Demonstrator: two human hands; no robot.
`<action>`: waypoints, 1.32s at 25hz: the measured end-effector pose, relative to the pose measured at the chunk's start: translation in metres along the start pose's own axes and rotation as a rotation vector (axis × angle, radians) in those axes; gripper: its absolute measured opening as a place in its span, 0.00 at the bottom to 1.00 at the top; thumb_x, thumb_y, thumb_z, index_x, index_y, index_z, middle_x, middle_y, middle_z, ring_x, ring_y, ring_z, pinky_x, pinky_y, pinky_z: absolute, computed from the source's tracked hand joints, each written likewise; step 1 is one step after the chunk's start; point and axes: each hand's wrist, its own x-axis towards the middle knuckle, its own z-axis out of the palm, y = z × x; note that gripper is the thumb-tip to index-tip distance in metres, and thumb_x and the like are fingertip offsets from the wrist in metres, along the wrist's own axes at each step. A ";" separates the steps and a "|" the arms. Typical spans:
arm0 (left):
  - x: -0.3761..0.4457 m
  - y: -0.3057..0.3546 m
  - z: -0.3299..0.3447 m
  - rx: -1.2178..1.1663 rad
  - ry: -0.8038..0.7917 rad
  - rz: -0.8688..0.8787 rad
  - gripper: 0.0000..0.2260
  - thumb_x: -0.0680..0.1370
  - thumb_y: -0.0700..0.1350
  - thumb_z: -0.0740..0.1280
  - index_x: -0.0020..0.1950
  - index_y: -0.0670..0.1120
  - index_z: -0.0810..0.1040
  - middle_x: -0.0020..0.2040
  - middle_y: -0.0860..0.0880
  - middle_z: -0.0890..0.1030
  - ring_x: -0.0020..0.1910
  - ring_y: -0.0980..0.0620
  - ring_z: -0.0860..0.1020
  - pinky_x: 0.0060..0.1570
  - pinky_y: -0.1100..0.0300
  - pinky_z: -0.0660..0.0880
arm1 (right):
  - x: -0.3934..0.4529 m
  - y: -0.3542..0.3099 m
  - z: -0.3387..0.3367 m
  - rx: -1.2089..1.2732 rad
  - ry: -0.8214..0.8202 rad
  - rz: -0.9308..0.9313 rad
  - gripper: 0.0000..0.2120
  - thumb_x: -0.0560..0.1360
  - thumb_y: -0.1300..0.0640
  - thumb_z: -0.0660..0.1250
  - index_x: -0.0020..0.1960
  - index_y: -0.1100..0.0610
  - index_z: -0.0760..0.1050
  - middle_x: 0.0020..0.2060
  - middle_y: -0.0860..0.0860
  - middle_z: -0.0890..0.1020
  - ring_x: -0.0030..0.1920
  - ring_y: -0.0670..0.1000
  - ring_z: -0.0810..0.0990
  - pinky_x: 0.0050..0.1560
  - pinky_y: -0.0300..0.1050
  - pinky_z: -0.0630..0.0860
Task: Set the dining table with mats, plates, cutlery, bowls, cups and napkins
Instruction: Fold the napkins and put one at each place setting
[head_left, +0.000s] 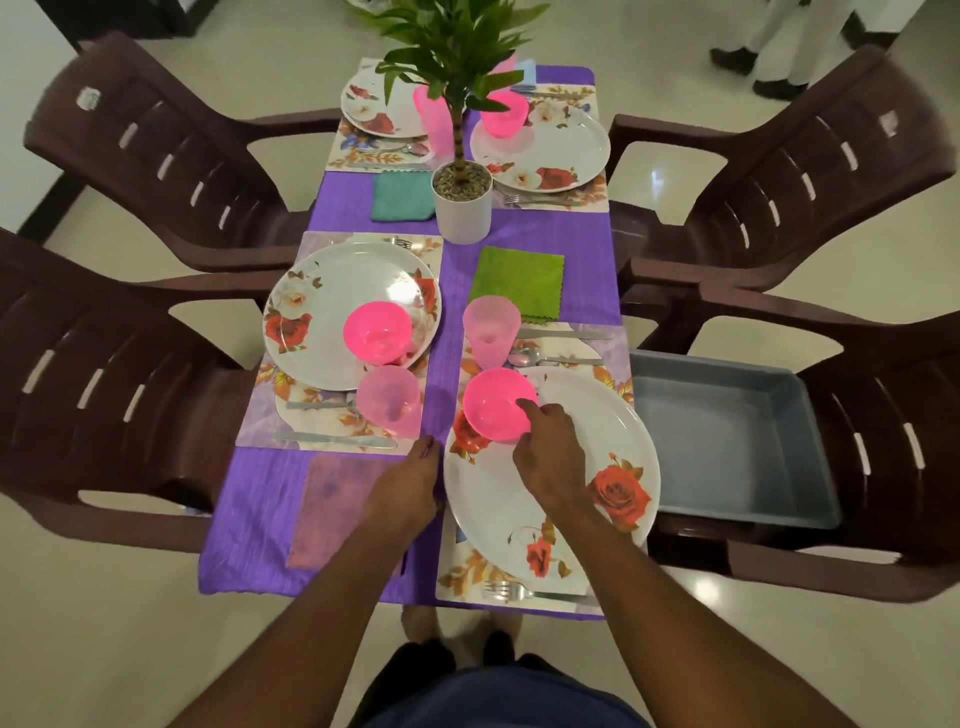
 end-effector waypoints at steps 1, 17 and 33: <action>0.003 -0.001 0.001 0.005 0.005 0.004 0.30 0.74 0.41 0.73 0.73 0.48 0.65 0.68 0.48 0.76 0.53 0.46 0.82 0.50 0.55 0.80 | 0.004 -0.003 -0.007 0.010 0.050 0.009 0.24 0.79 0.58 0.67 0.74 0.51 0.70 0.66 0.56 0.77 0.65 0.57 0.74 0.63 0.55 0.76; 0.005 -0.005 0.004 0.108 -0.040 0.024 0.46 0.71 0.47 0.78 0.81 0.46 0.56 0.78 0.48 0.67 0.59 0.43 0.81 0.55 0.50 0.81 | 0.099 -0.053 -0.038 -0.221 -0.051 -0.215 0.17 0.79 0.55 0.61 0.66 0.54 0.77 0.57 0.59 0.81 0.60 0.62 0.77 0.57 0.54 0.75; 0.003 -0.004 0.001 0.061 -0.073 0.023 0.45 0.69 0.47 0.80 0.78 0.45 0.57 0.72 0.45 0.73 0.55 0.44 0.82 0.52 0.52 0.80 | 0.090 -0.044 -0.053 0.141 -0.044 -0.183 0.26 0.75 0.55 0.64 0.74 0.49 0.70 0.64 0.56 0.79 0.63 0.58 0.78 0.59 0.53 0.76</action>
